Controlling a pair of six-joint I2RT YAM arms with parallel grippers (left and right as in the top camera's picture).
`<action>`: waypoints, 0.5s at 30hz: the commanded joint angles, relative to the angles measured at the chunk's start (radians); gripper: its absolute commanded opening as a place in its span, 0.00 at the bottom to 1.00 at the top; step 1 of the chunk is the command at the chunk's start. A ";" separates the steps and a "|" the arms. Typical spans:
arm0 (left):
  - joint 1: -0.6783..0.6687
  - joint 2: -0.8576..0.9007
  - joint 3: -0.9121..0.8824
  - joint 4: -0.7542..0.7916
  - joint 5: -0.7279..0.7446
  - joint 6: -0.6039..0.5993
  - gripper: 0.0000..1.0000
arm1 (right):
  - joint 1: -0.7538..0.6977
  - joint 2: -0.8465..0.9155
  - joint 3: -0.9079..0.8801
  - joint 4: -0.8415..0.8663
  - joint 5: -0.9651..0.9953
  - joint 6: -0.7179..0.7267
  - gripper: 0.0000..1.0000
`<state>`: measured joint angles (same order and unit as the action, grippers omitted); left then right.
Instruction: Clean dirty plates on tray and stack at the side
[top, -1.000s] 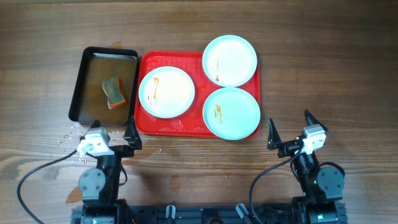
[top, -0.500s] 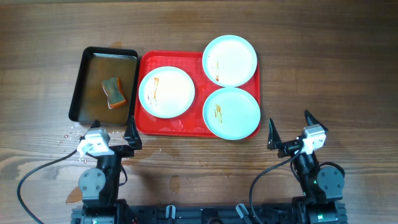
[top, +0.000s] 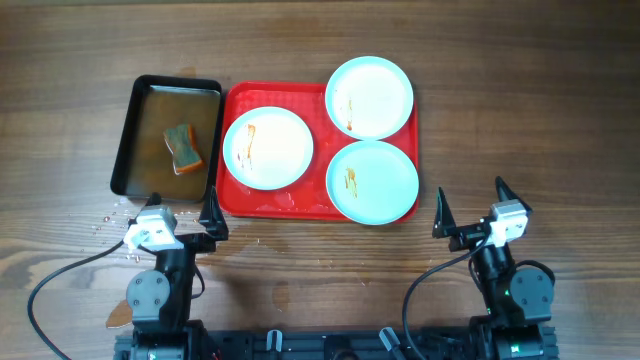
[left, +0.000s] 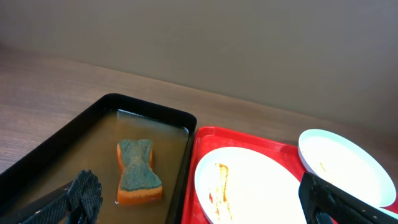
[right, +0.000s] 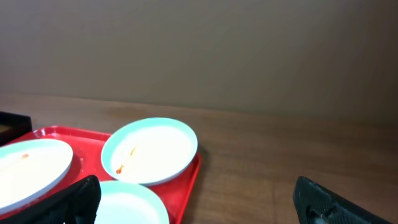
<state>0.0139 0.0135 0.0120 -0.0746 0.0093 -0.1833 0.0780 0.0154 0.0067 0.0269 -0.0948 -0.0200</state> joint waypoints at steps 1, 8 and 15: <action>-0.006 -0.007 -0.006 0.000 0.005 0.019 1.00 | 0.000 -0.008 -0.002 0.050 0.003 0.001 1.00; -0.006 -0.007 -0.006 0.023 0.056 -0.016 1.00 | 0.000 -0.008 0.001 0.105 -0.161 0.005 1.00; -0.006 0.014 0.077 0.001 0.166 -0.029 1.00 | 0.000 0.109 0.144 0.127 -0.196 0.021 1.00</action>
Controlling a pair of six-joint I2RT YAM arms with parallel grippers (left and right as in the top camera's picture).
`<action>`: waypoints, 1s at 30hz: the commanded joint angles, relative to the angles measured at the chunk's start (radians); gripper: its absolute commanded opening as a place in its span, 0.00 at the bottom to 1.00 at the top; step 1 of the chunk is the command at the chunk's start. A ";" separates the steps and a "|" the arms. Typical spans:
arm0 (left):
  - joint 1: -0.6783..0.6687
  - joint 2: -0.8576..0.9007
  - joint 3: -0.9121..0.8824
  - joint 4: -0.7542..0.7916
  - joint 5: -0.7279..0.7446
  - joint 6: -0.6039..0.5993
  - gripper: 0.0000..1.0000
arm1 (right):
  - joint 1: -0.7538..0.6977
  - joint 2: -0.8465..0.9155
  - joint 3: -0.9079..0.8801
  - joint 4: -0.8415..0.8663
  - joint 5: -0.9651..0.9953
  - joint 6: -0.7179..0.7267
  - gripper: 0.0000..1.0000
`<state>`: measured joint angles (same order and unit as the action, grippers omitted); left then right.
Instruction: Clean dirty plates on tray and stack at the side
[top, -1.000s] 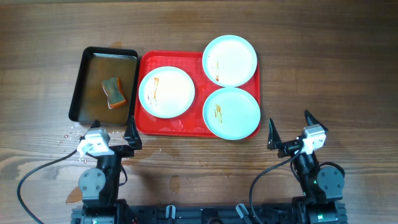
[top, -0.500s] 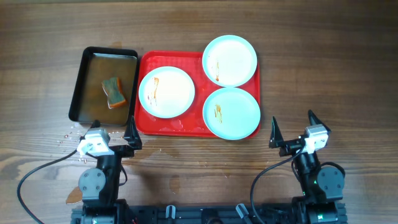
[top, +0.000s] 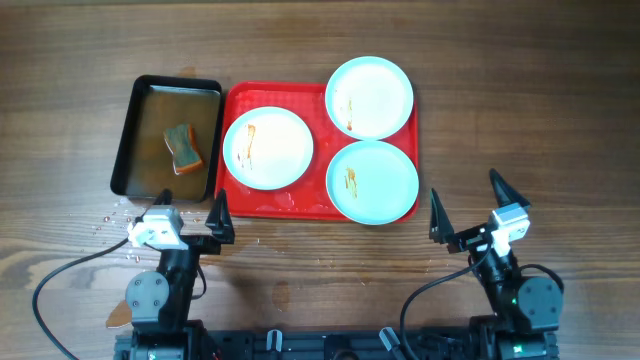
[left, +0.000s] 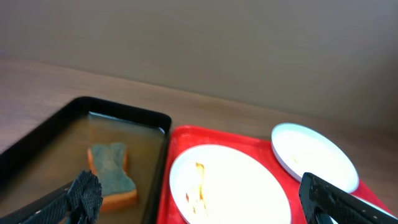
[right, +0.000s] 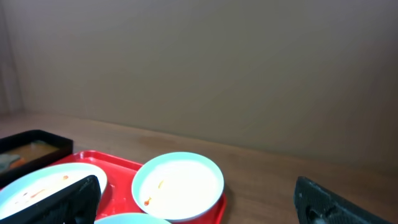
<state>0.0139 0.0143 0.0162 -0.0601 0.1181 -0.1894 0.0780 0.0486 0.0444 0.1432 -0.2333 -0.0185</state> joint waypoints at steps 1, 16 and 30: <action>-0.006 0.026 0.099 -0.022 0.058 -0.032 1.00 | 0.000 0.109 0.138 0.011 -0.084 0.020 1.00; -0.005 0.674 0.824 -0.501 0.075 -0.056 1.00 | 0.000 0.939 0.839 -0.160 -0.477 0.082 1.00; 0.038 1.492 1.405 -0.999 0.037 -0.042 1.00 | 0.226 1.680 1.488 -0.678 -0.505 0.051 1.00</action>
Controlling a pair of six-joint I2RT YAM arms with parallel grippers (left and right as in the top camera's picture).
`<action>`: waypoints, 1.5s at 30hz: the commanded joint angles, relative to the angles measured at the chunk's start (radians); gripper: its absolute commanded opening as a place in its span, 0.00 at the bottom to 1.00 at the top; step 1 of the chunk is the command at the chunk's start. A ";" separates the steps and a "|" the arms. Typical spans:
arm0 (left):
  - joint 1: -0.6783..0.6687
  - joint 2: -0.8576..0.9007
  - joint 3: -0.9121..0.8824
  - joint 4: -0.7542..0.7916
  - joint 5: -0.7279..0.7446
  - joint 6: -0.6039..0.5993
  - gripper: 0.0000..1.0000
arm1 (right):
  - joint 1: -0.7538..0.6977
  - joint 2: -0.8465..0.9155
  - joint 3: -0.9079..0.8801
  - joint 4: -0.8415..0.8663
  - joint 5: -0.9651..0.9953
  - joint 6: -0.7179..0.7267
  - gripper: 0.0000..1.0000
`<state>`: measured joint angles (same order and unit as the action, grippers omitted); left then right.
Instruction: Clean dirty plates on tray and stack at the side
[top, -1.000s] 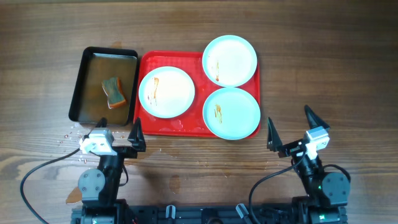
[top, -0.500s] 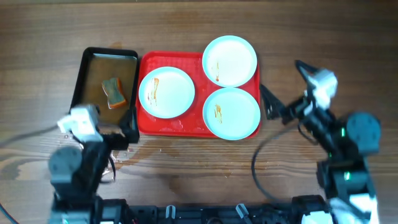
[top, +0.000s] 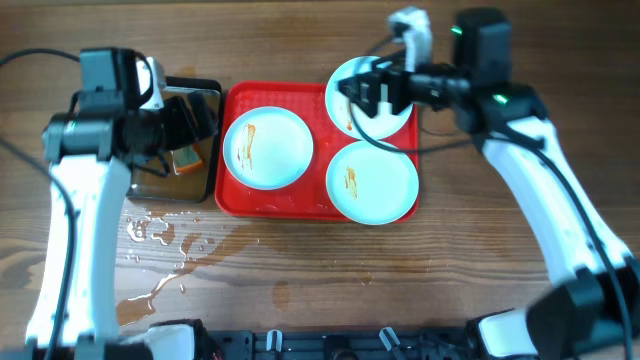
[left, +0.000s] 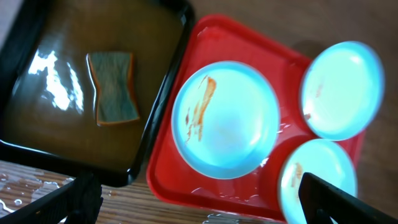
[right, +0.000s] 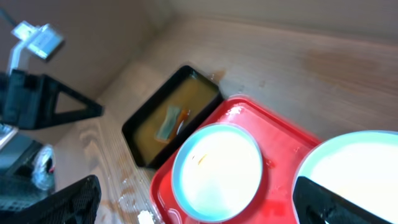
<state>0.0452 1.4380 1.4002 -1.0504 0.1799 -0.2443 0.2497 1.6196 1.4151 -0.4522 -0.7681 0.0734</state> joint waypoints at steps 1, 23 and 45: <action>0.006 0.086 0.021 -0.003 -0.035 0.013 1.00 | 0.079 0.161 0.165 -0.140 0.059 -0.055 1.00; 0.164 0.222 0.021 0.089 -0.125 -0.060 0.95 | 0.274 0.584 0.292 -0.217 0.599 0.220 0.64; 0.164 0.332 0.018 0.116 -0.125 -0.059 0.89 | 0.332 0.696 0.292 -0.327 0.584 0.465 0.04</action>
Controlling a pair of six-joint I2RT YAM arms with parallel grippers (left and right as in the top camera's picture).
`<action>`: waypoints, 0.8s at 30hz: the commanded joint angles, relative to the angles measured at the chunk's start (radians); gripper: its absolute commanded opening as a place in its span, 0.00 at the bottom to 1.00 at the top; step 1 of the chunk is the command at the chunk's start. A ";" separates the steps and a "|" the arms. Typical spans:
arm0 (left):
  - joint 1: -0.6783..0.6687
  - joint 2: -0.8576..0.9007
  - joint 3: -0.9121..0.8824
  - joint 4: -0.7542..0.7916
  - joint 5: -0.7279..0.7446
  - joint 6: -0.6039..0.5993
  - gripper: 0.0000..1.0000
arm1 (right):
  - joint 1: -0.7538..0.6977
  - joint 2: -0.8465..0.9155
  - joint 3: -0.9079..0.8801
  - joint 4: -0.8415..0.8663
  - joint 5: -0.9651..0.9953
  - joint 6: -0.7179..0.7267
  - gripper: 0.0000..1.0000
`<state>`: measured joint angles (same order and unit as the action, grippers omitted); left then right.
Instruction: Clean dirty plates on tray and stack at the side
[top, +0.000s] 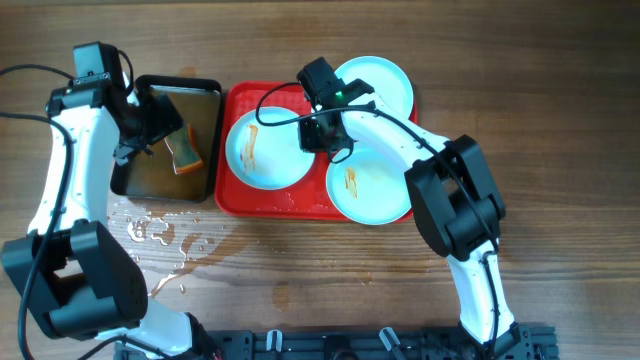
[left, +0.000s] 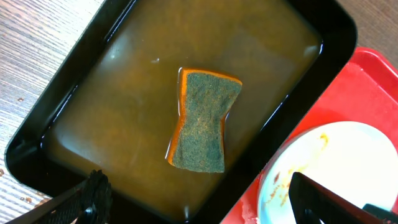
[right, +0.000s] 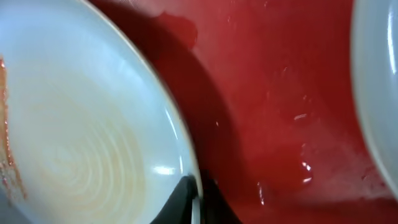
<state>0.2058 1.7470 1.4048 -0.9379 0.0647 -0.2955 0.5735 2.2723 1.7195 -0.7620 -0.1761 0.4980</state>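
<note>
Three pale blue plates lie on the red tray (top: 236, 196). The left plate (top: 255, 150) bears an orange-brown smear, and my right gripper (right: 195, 200) is shut on its right rim; from overhead the right gripper (top: 322, 132) sits at that rim. The far right plate (top: 385, 85) and the near right plate (top: 375, 185) are smeared too. An orange sponge with a green top (left: 204, 121) floats in brown water in the black tray (left: 74, 99). My left gripper (left: 205, 208) hangs open above the sponge, apart from it.
Water is spilled on the wooden table (top: 150, 232) in front of the black tray. The black tray (top: 127, 170) stands right against the red tray's left side. The right arm (top: 400, 130) crosses over the two right plates.
My left gripper has come down from high above both trays to just over the sponge. My right gripper, then open above the far right plate, is now shut on the left plate's rim.
Both grippers first stood open near the table's front edge, with only a few drops by the black tray. Then they were high over the trays, and a larger spill lay on the table. Now the left is over the sponge and the right holds the left plate.
</note>
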 joint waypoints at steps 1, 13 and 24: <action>0.004 0.031 0.013 0.003 -0.010 -0.008 0.87 | 0.008 0.043 -0.013 -0.016 -0.008 0.039 0.04; 0.004 0.234 0.013 0.120 0.161 0.113 0.49 | 0.002 0.043 -0.013 0.006 -0.035 -0.001 0.04; 0.004 0.315 0.011 0.170 0.114 0.188 0.11 | -0.002 0.043 -0.013 0.013 -0.035 0.002 0.06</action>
<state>0.2089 2.0441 1.4055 -0.7807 0.2035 -0.1329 0.5724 2.2726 1.7203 -0.7521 -0.2092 0.5117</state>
